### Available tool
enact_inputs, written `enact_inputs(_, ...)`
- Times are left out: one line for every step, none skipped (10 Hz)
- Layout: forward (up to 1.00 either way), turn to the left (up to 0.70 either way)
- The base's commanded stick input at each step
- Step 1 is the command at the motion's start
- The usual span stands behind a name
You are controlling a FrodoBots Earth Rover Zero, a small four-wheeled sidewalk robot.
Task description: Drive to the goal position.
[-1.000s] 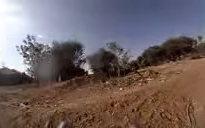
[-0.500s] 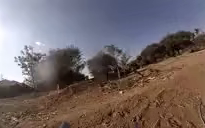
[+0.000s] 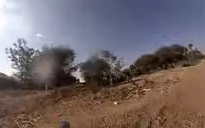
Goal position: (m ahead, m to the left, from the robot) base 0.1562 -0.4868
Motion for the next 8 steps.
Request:
enact_inputs(0.7,0.0)
enact_inputs(0.7,0.0)
enact_inputs(0.7,0.0)
enact_inputs(0.7,0.0)
enact_inputs(0.7,0.0)
enact_inputs(0.7,0.0)
enact_inputs(0.7,0.0)
enact_inputs(0.7,0.0)
